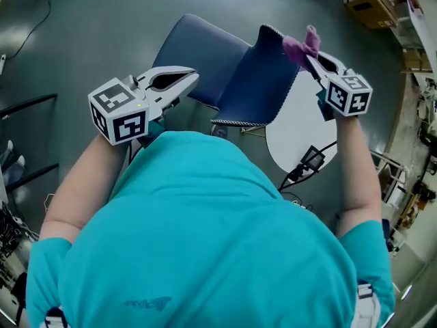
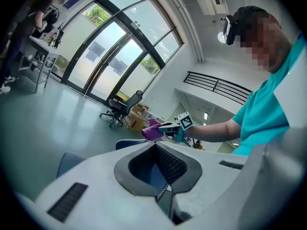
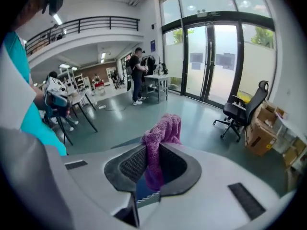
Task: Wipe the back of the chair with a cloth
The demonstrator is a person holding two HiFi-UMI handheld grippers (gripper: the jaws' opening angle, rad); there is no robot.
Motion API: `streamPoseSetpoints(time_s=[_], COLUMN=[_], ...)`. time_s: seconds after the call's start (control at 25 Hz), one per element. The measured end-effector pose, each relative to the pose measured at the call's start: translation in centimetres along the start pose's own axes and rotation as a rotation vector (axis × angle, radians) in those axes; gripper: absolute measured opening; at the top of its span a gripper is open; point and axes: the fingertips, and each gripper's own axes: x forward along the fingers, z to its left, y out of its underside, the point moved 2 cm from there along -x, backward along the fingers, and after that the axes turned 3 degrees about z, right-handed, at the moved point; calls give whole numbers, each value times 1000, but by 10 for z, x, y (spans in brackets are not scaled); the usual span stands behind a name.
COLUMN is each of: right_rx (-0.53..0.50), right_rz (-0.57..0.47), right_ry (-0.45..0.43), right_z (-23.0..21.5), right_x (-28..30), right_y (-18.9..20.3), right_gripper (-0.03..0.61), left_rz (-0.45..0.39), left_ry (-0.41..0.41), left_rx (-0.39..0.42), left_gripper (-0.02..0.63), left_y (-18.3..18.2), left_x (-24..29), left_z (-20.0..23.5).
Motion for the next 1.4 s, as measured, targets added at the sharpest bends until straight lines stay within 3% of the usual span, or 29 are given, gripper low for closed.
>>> streamPoseSetpoints(time_s=[0.36, 0.68, 0.96, 1.4], right_rx=[-406, -838, -733, -726], right_rz=[270, 568, 583, 631], right_ry=[87, 41, 28, -35], right_z=[-43, -45, -46, -16], right_x=[83, 126, 124, 111], right_y=[11, 60, 68, 83], right_gripper=[58, 58, 58, 58], left_rz=[16, 30, 22, 2], left_ry=[-62, -89, -80, -54], left_rx=[-75, -103, -121, -109], left_gripper=[-5, -5, -5, -5], left_y=[30, 49, 56, 52], left_x=[-24, -32, -32, -30], left_z=[17, 24, 24, 16])
